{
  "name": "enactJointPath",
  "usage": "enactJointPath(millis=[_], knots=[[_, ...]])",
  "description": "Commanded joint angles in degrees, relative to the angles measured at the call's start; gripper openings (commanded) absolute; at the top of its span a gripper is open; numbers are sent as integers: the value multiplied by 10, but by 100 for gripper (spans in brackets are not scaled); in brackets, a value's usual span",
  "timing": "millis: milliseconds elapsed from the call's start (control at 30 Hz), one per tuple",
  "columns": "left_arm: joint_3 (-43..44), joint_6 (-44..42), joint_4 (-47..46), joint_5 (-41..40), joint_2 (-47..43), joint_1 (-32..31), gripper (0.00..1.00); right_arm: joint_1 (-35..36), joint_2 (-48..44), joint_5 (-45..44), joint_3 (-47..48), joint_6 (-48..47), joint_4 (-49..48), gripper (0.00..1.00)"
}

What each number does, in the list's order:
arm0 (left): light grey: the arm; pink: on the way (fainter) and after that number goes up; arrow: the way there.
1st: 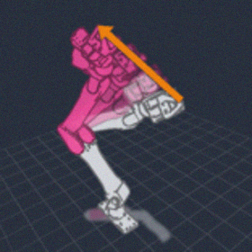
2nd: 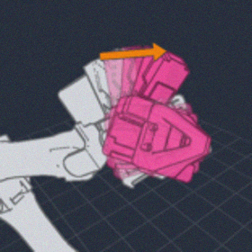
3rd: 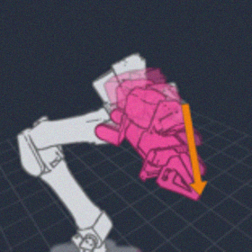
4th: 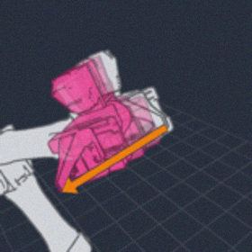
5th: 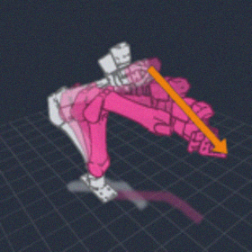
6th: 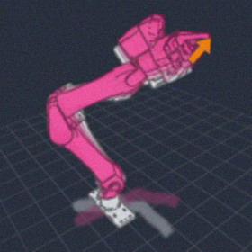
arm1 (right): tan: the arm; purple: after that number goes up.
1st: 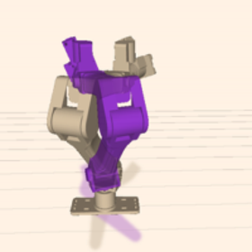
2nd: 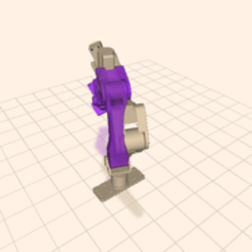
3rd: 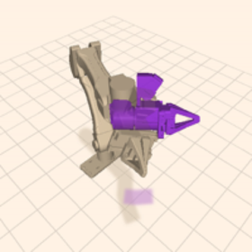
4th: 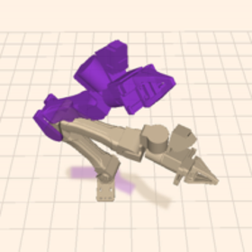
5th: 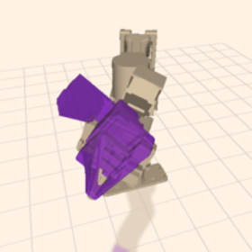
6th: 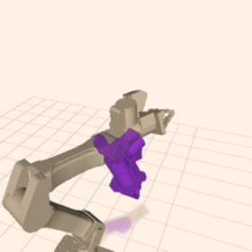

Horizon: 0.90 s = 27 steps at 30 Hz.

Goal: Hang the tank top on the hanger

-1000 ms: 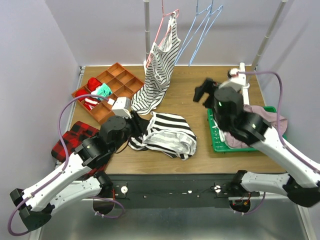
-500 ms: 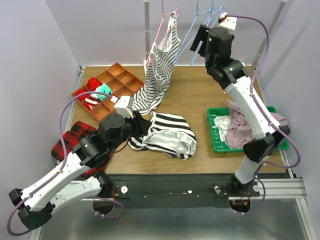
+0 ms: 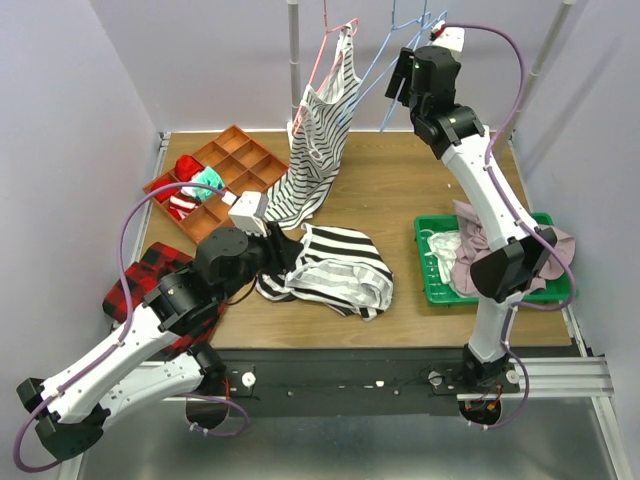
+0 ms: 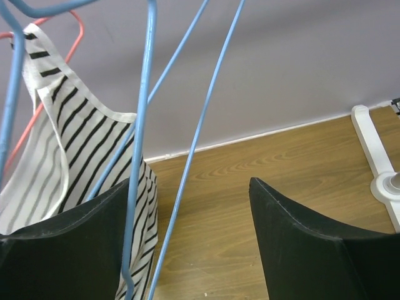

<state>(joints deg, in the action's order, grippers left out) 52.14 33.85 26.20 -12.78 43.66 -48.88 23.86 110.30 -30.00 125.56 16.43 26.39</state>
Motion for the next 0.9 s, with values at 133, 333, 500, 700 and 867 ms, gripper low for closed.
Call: enactJointPath(millis=[133, 333, 500, 700, 867], knots=[[-8, 0, -11, 22, 3, -2, 49, -5, -66, -51, -100, -42, -37, 74], [-12, 1, -14, 28, 3, -2, 49, -23, -90, -56, -127, -50, -35, 56], [-13, -2, -8, 22, -3, -2, 49, -29, -91, -52, -117, -69, -37, 50], [-19, -2, -8, 16, -10, -2, 49, -41, -57, -37, -41, -77, -2, 35], [-21, -2, -8, 15, -11, -2, 49, -41, -49, -33, -23, -84, 0, 32]])
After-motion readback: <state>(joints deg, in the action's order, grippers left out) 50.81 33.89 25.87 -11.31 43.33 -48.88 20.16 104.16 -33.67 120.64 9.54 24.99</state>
